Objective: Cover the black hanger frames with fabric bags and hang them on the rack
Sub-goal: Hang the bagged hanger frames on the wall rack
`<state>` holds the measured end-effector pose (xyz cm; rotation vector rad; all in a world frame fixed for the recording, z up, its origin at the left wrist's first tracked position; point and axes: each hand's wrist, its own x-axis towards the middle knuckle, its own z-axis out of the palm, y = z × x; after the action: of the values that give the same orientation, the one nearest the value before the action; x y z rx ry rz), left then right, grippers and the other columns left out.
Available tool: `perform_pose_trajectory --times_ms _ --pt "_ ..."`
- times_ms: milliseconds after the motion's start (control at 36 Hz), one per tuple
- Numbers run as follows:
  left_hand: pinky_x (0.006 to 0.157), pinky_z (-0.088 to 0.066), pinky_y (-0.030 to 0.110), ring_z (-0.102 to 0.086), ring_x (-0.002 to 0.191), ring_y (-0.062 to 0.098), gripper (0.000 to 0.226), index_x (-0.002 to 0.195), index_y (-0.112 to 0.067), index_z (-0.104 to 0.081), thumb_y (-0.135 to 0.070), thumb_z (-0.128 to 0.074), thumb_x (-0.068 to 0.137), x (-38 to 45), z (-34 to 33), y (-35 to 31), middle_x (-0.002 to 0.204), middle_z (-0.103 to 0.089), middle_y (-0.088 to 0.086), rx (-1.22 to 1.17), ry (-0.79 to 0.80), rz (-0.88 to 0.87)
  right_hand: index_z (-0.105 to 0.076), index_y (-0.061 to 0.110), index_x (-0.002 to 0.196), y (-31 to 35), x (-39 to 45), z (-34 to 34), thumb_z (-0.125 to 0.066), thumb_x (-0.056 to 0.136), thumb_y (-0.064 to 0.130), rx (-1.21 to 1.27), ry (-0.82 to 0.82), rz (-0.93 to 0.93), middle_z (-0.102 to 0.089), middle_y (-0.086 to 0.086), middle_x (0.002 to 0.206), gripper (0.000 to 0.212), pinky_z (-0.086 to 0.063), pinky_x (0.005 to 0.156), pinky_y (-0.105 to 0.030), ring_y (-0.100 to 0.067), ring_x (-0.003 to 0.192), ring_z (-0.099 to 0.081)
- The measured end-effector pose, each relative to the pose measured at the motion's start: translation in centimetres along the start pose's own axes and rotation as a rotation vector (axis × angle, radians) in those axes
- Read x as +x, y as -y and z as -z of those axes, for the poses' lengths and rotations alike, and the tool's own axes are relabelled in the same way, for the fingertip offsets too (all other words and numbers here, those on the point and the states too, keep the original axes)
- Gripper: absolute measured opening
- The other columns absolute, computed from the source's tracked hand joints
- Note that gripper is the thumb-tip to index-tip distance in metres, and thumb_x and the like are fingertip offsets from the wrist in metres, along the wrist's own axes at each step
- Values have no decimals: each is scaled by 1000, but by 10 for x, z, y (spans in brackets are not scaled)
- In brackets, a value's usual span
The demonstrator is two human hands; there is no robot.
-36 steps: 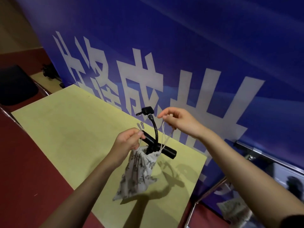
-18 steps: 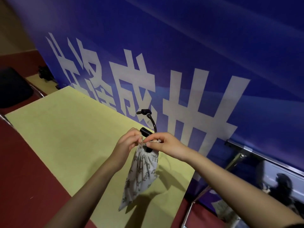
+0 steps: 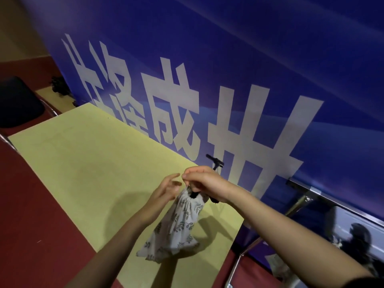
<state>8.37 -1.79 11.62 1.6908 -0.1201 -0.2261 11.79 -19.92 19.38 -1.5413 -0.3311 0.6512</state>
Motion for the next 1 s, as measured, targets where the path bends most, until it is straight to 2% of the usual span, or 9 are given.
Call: perform_pose_trajectory --times_ms 111,194,278,472,639,750,861,917,1000 --pt "97 -41 21 -56 112 -4 55 123 -29 -58 -65 -43 84 -1 -19 20 120 -62 -13 131 -47 57 -52 16 61 1 7 1 -61 87 23 -6 -52 -27 -32 -8 64 28 -20 51 -26 -13 52 -28" --pt "81 -41 26 -55 83 5 31 96 -11 -57 -34 -37 102 3 -30 26 93 -61 3 246 -164 38 -52 16 62 -2 11 2 -57 93 18 -11 -120 -44 -36 -10 72 31 -23 51 -23 -12 55 -30" --pt "66 -36 26 -45 65 6 31 76 -19 -45 -19 -35 104 2 -38 29 72 -50 0 301 -287 6 -54 14 63 -6 11 5 -55 93 14 41 -180 -43 -42 -13 79 31 -21 48 -22 -11 54 -29" --pt "56 -29 24 -37 58 8 31 68 -25 -36 -32 -34 98 1 -38 49 62 -37 -5 416 -449 -145 -53 10 69 2 4 15 -51 94 10 299 -262 -91 -48 -1 67 25 -18 37 -16 -7 49 -29" --pt "56 -35 27 -42 61 8 37 70 -22 -44 -44 -27 95 -9 -30 65 66 -44 -6 514 -491 -178 -44 15 66 18 0 24 -46 94 14 447 -181 -240 -30 7 55 27 -11 35 -17 -4 40 -17" --pt "56 -36 27 -45 65 6 33 72 -28 -42 -45 -26 95 -13 -30 63 68 -45 -8 544 -482 -210 -49 14 67 27 0 22 -50 94 14 209 -207 -252 -29 8 48 27 -16 34 -17 -6 40 -20" --pt "57 -35 32 -40 60 8 37 67 -25 -38 -50 -28 92 -14 -34 55 64 -41 -3 441 -411 -170 -61 14 67 36 -9 14 -57 93 16 -324 -212 -29 -46 10 49 26 -29 44 -18 -3 42 -37" --pt "60 -37 33 -41 61 8 38 68 -19 -41 -47 -35 93 -13 -36 44 66 -44 0 354 -379 -159 -63 12 73 41 -14 12 -57 94 17 -426 -180 53 -52 5 57 23 -34 48 -14 1 45 -43" --pt "75 -46 31 -56 82 7 17 86 -27 -55 -30 -44 98 -8 -38 21 88 -59 -3 248 -408 -136 -62 12 72 47 -19 14 -58 94 19 -487 -148 133 -55 1 64 23 -39 60 -21 -8 56 -46"
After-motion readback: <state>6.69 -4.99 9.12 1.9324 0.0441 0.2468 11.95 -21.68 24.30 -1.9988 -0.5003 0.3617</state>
